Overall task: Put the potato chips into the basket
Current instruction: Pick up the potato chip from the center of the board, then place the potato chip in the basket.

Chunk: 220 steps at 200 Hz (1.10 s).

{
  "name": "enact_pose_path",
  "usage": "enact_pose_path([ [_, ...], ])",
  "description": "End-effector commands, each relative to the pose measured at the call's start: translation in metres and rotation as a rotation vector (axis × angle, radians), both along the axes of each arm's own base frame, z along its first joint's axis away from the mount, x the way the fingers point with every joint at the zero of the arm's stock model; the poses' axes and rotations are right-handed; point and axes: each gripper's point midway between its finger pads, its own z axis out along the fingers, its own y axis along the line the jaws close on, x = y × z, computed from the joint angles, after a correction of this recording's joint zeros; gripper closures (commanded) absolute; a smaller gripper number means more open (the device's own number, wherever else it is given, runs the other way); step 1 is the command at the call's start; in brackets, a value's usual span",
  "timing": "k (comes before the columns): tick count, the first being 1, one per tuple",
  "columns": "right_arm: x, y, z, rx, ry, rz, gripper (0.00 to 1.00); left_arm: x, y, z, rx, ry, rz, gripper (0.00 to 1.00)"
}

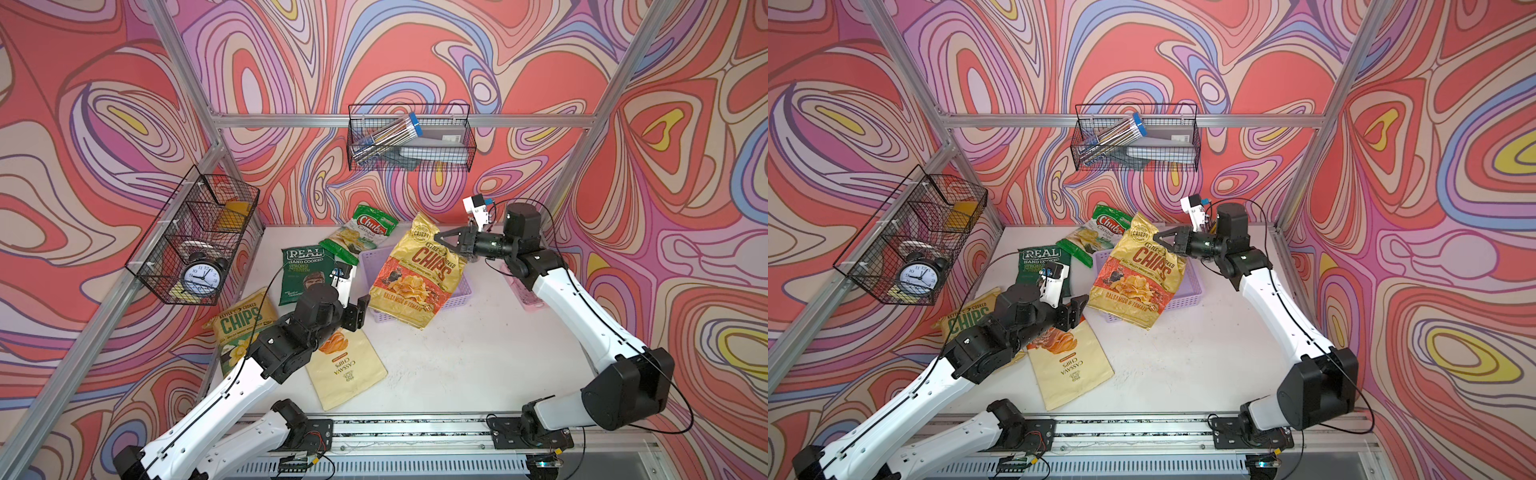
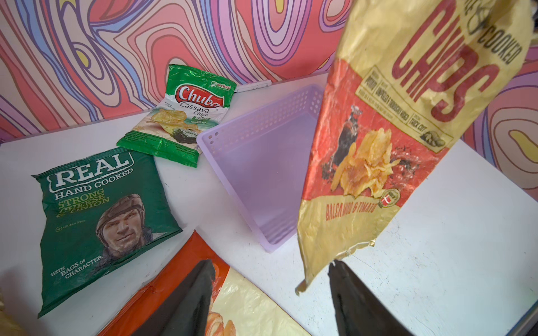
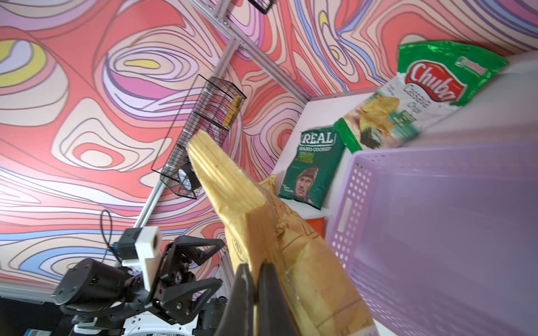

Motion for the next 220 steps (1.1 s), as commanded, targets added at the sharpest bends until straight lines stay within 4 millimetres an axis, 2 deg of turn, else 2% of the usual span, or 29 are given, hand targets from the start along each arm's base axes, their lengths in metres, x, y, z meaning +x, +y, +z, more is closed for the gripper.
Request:
enact_pose_path([
  [1,0.001,0.011,0.04,0.103,-0.098,0.067,1.0,0.002,0.002,0.001,0.01,-0.025,0.006,0.31],
  [54,0.036,0.019,0.041,0.239,-0.071,0.061,1.0,0.003,0.005,0.004,0.009,-0.038,0.02,0.31],
  [82,0.063,0.02,0.021,0.263,-0.018,0.001,1.0,0.003,0.009,0.006,0.011,-0.048,0.033,0.31],
  [115,0.104,0.011,-0.041,0.254,0.142,-0.188,1.0,0.004,0.019,0.013,0.007,-0.083,0.077,0.3],
  [118,0.112,0.01,-0.059,0.243,0.176,-0.21,1.0,0.004,0.021,0.014,0.006,-0.088,0.083,0.31],
  [125,0.121,0.008,-0.081,0.226,0.221,-0.252,1.0,0.004,0.026,0.017,0.005,-0.104,0.106,0.3],
  [147,0.14,0.003,-0.136,0.204,0.327,-0.338,1.0,0.003,0.042,0.029,-0.004,-0.157,0.174,0.3],
  [171,0.151,0.005,-0.183,0.241,0.426,-0.363,1.0,-0.003,0.058,0.042,-0.019,-0.221,0.223,0.3],
  [198,0.154,0.004,-0.217,0.287,0.496,-0.388,1.0,-0.006,0.068,0.044,-0.021,-0.246,0.257,0.3],
  [220,0.147,-0.002,-0.241,0.217,0.528,-0.424,1.0,-0.007,0.069,0.045,-0.021,-0.247,0.262,0.3],
])
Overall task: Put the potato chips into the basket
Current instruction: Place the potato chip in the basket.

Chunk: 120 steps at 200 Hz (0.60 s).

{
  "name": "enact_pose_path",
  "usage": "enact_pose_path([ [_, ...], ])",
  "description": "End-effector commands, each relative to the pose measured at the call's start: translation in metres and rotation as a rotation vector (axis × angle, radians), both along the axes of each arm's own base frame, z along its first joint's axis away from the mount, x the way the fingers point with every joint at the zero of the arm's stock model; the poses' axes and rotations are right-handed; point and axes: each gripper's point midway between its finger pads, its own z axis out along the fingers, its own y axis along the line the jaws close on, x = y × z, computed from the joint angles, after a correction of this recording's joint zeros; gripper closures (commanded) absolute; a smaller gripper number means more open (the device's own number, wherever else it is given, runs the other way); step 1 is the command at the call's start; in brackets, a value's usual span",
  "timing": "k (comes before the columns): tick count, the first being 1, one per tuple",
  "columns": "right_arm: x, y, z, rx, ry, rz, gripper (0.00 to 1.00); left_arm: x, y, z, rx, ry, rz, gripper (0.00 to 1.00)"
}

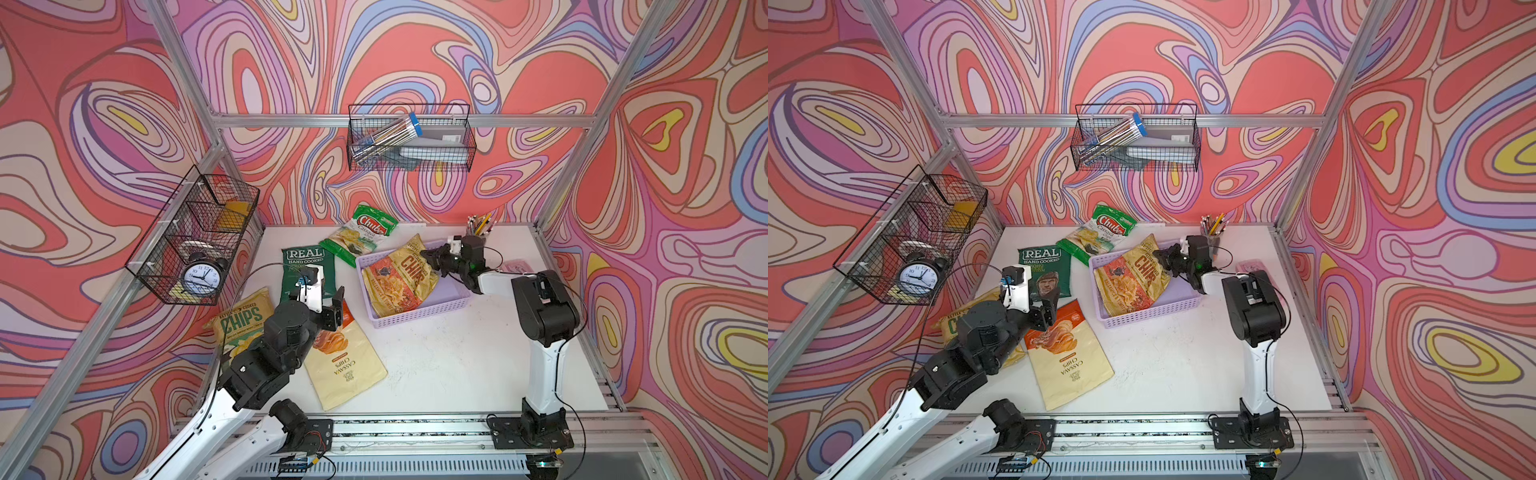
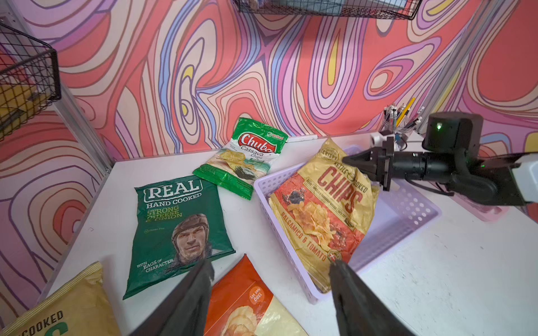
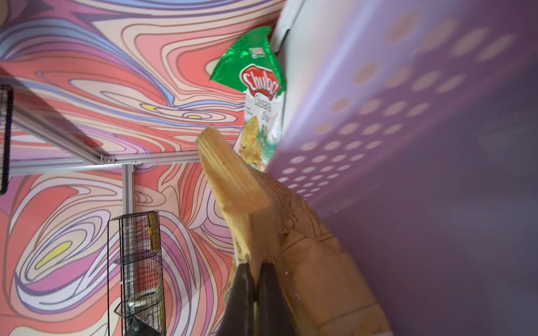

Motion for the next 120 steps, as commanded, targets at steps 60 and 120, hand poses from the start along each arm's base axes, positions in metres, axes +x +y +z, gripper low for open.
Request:
enact_pose_path([
  [60,-0.022,-0.028,-0.001,-0.376,-0.036,0.024,0.69,0.004,0.006,-0.001,0.006,-0.016,0.037,0.3],
  [120,-0.03,-0.044,0.015,-0.619,-0.073,0.062,0.48,0.012,0.009,-0.014,0.039,0.02,0.086,0.3],
])
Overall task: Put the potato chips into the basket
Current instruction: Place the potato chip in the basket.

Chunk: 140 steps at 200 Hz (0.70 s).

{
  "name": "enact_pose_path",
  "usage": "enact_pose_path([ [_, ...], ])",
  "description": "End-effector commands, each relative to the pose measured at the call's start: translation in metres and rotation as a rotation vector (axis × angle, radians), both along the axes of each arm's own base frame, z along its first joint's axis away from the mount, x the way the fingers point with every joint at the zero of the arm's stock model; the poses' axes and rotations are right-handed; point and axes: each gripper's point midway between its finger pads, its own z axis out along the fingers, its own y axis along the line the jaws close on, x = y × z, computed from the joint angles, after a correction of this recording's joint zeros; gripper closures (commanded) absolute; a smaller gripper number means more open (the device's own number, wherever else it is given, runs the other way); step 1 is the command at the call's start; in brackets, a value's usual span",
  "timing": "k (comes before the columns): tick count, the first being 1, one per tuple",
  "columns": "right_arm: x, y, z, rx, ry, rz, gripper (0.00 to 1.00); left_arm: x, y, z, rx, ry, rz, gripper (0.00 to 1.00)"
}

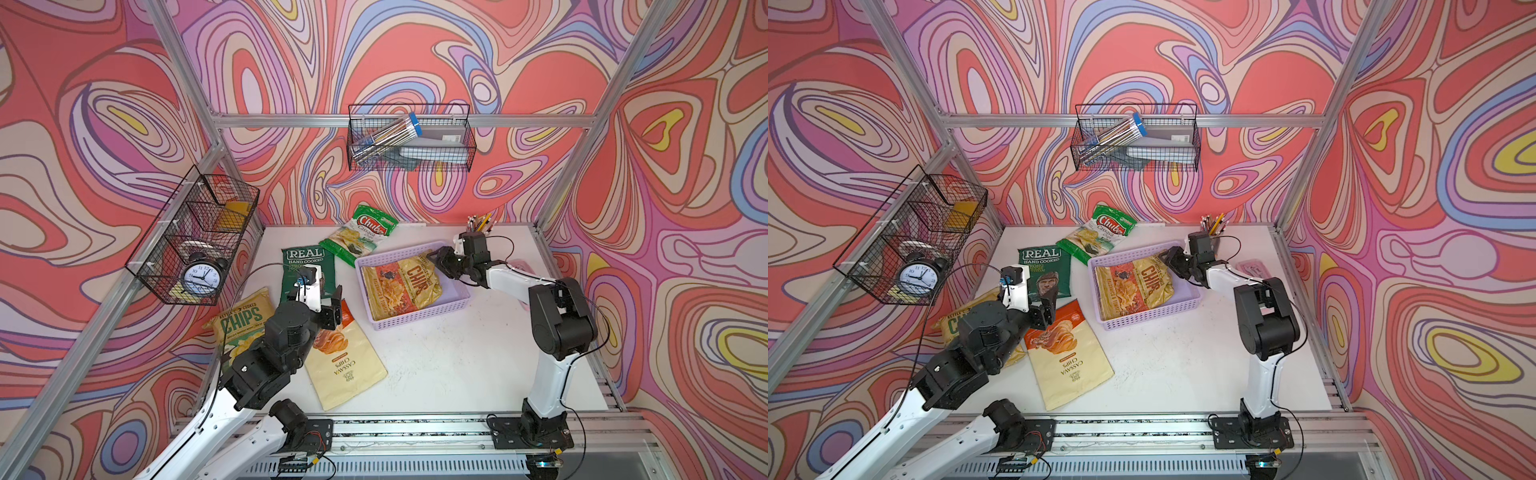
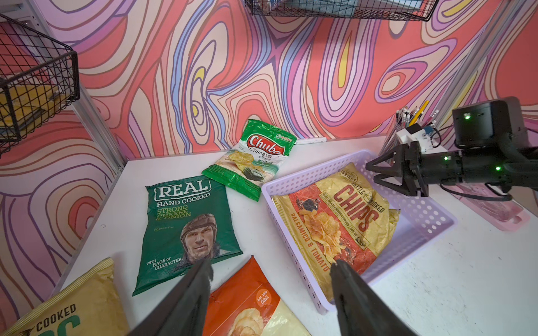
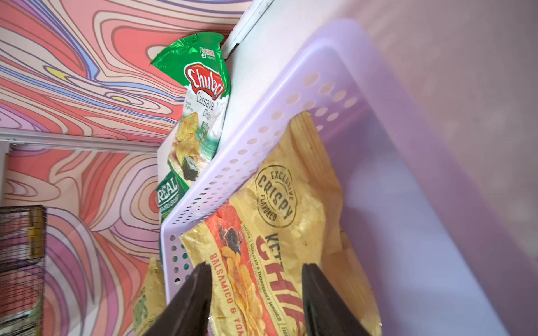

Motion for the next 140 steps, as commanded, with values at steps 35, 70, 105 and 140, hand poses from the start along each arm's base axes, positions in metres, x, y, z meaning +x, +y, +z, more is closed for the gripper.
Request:
enact_pose_path([
  [35,-0.014,-0.015,0.031,-0.358,-0.086,0.049,0.48,0.018,0.008,-0.031,0.059,0.094,0.113,0.31],
  [70,-0.028,0.003,0.051,-0.421,-0.161,0.109,0.48,0.023,0.029,-0.077,-0.09,0.277,0.237,0.34],
  [105,-0.041,0.021,0.059,-0.393,-0.201,0.182,0.48,0.015,0.059,-0.154,-0.473,0.559,0.389,0.35],
  [140,-0.046,0.028,0.064,-0.372,-0.221,0.231,0.48,-0.004,0.086,-0.221,-0.665,0.703,0.597,0.35],
])
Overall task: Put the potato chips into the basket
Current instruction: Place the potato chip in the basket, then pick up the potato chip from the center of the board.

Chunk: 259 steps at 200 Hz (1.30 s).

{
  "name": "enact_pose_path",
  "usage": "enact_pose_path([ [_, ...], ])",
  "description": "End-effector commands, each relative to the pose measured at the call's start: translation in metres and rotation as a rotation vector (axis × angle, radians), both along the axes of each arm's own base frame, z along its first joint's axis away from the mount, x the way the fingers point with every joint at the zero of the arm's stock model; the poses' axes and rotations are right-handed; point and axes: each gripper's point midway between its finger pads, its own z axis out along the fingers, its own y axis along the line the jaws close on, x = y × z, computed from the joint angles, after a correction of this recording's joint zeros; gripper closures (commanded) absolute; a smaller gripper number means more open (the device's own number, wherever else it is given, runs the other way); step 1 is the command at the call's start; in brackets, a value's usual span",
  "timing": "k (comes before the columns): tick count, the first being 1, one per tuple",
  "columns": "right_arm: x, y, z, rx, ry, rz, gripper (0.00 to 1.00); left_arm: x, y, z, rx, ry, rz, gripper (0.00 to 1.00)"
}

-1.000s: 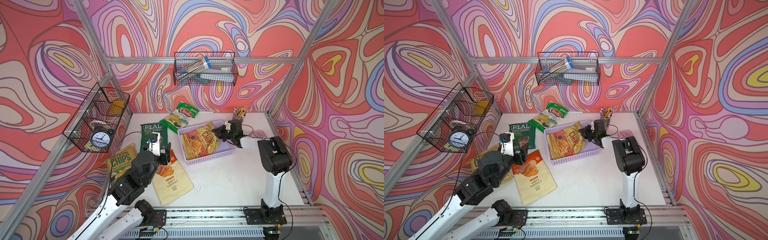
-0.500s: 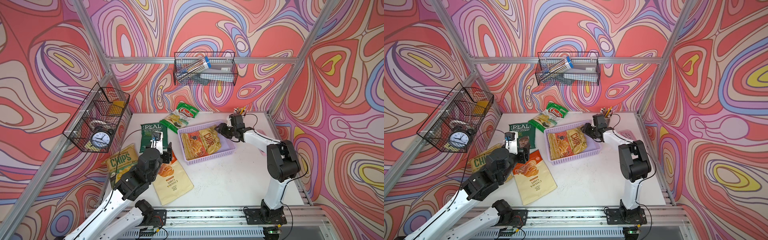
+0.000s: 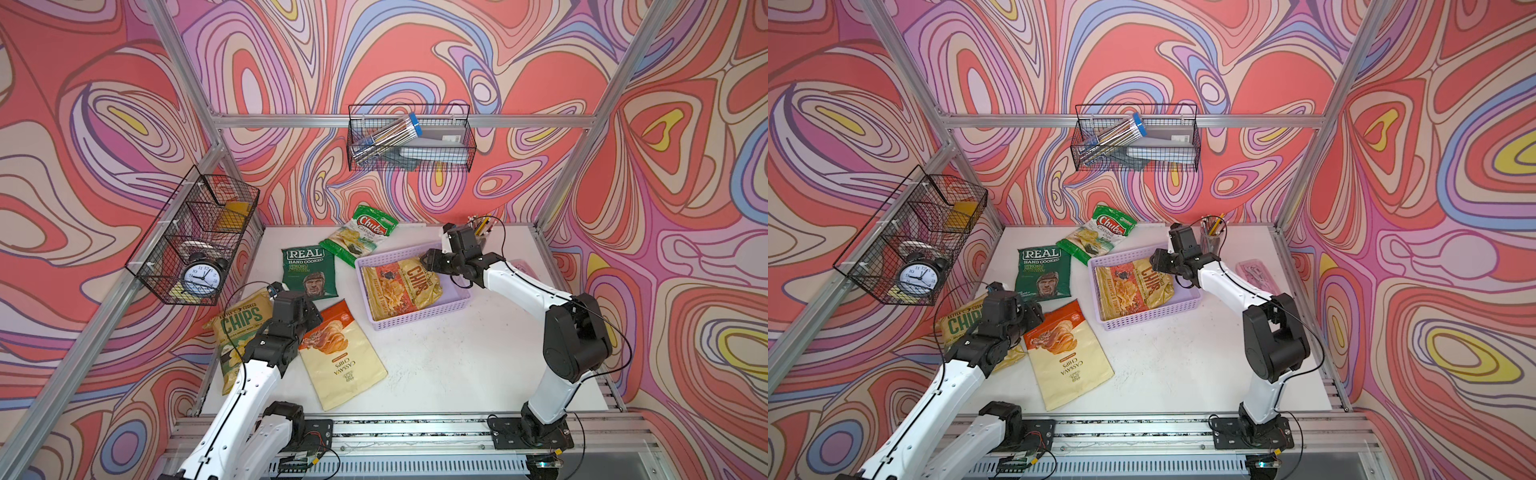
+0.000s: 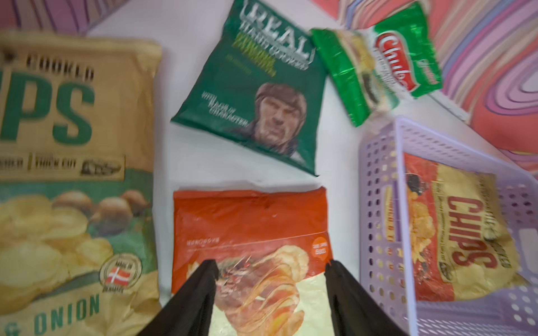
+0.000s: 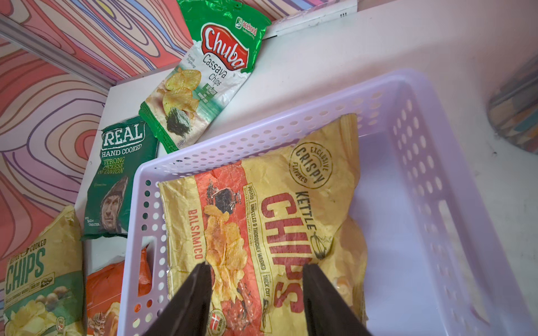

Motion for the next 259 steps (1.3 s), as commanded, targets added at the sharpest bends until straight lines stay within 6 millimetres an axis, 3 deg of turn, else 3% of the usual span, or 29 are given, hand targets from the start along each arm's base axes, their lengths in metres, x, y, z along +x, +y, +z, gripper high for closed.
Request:
enact_pose_path([
  [1,-0.007,0.003,0.014,0.003,-0.034,0.051,0.48,-0.017,-0.008,-0.037,-0.217,0.114,0.107,0.35],
  [7,-0.008,0.003,0.015,0.004,-0.035,0.057,0.48,-0.024,-0.005,-0.054,-0.216,0.157,0.124,0.36],
  [20,-0.009,0.004,0.015,0.006,-0.037,0.067,0.48,-0.028,-0.001,-0.069,-0.207,0.206,0.142,0.36],
  [54,-0.014,0.005,0.012,0.009,-0.03,0.085,0.48,-0.032,0.005,-0.093,-0.145,0.297,0.134,0.37],
  [115,-0.016,0.009,0.001,0.013,-0.008,0.106,0.48,-0.034,0.022,-0.079,-0.018,0.297,0.117,0.38],
  [211,-0.018,0.016,0.0,0.042,0.011,0.135,0.49,-0.057,0.01,-0.127,-0.118,0.383,0.146,0.4],
  [240,-0.019,0.015,-0.003,0.038,0.017,0.133,0.49,-0.057,0.005,-0.131,-0.152,0.383,0.147,0.53],
  [259,-0.02,0.015,-0.004,0.04,0.02,0.132,0.49,-0.057,0.005,-0.128,-0.16,0.366,0.16,0.55],
])
